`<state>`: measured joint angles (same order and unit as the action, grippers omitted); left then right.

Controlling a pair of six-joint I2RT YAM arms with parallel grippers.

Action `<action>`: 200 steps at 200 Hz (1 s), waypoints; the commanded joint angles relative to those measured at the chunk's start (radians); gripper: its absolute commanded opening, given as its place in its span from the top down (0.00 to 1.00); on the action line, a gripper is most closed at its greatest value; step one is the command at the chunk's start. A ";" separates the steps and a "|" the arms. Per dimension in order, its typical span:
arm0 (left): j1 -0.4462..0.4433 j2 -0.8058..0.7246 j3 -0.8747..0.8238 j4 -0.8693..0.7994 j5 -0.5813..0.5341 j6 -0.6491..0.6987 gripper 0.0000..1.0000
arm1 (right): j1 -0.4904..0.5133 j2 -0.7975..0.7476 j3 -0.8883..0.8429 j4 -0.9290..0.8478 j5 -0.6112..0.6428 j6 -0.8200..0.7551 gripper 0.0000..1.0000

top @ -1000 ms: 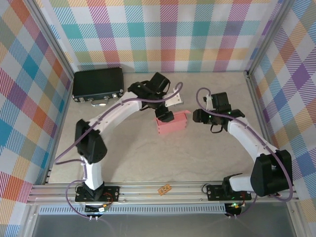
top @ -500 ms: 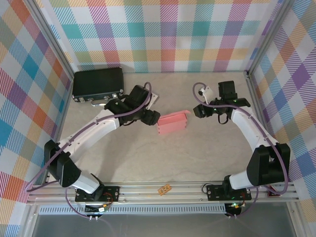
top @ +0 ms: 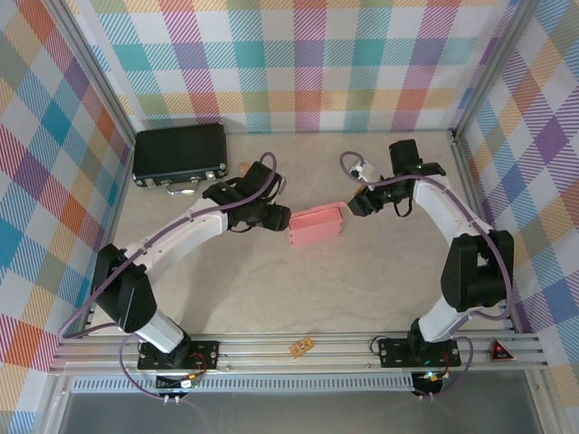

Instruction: Fold the paper box

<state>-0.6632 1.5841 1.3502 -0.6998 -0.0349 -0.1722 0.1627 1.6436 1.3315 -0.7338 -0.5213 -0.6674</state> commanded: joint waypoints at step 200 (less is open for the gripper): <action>0.005 0.117 0.042 0.059 0.023 -0.042 0.62 | 0.063 0.121 0.089 -0.046 0.023 -0.005 0.65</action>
<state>-0.6632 1.6943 1.3582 -0.6498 -0.0093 -0.2024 0.2176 1.7554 1.3979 -0.7578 -0.4984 -0.6872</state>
